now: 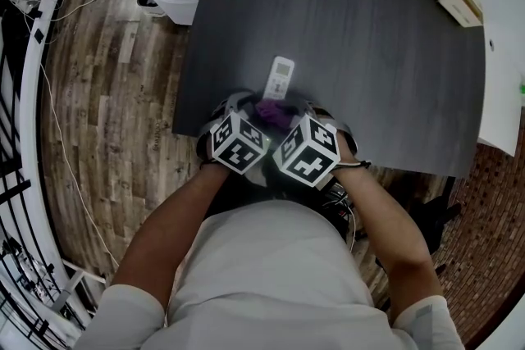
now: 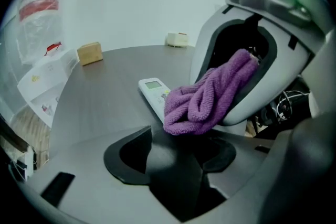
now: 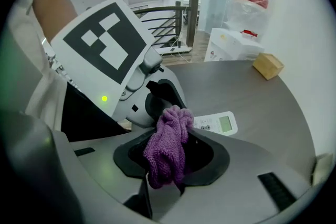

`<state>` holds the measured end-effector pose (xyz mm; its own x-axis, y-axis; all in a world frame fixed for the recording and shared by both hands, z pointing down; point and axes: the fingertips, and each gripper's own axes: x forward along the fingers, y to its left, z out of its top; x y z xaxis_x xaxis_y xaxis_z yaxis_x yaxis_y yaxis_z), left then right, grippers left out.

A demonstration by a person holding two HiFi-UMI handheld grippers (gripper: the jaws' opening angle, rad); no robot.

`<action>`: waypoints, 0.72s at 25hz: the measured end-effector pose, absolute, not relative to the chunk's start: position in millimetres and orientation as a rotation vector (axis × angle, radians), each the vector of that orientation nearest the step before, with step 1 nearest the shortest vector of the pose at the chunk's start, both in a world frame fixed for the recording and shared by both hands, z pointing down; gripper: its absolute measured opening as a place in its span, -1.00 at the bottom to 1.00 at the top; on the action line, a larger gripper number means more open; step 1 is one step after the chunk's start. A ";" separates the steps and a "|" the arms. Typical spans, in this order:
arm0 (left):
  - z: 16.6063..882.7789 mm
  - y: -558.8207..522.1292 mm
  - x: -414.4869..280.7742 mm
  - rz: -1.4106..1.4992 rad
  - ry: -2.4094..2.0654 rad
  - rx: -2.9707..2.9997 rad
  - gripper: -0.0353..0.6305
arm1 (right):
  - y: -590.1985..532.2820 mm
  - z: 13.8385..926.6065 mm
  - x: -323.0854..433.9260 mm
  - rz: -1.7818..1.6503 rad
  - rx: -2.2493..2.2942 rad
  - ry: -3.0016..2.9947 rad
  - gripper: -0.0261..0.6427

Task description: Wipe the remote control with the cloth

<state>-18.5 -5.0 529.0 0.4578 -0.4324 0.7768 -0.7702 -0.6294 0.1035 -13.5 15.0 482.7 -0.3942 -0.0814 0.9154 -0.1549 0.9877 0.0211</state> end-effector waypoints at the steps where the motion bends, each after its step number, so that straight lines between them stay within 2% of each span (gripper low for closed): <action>1: 529.2 -5.0 -19.2 1.024 -1.007 2.266 -0.23 | 16.9 482.2 -12.4 0.119 0.164 -1.985 -0.54; 6: 528.7 -5.6 -20.3 1.000 -1.015 2.251 -0.23 | 14.4 458.9 -5.8 0.296 0.171 -2.066 -0.54; 13: 526.7 -3.9 -20.9 0.909 -0.955 2.214 -0.23 | -38.6 486.6 14.1 0.135 0.430 -1.973 -0.53; 18: 505.1 -23.5 -20.4 0.661 -0.904 2.169 -0.23 | -43.6 499.7 26.0 0.438 0.548 -2.041 -0.53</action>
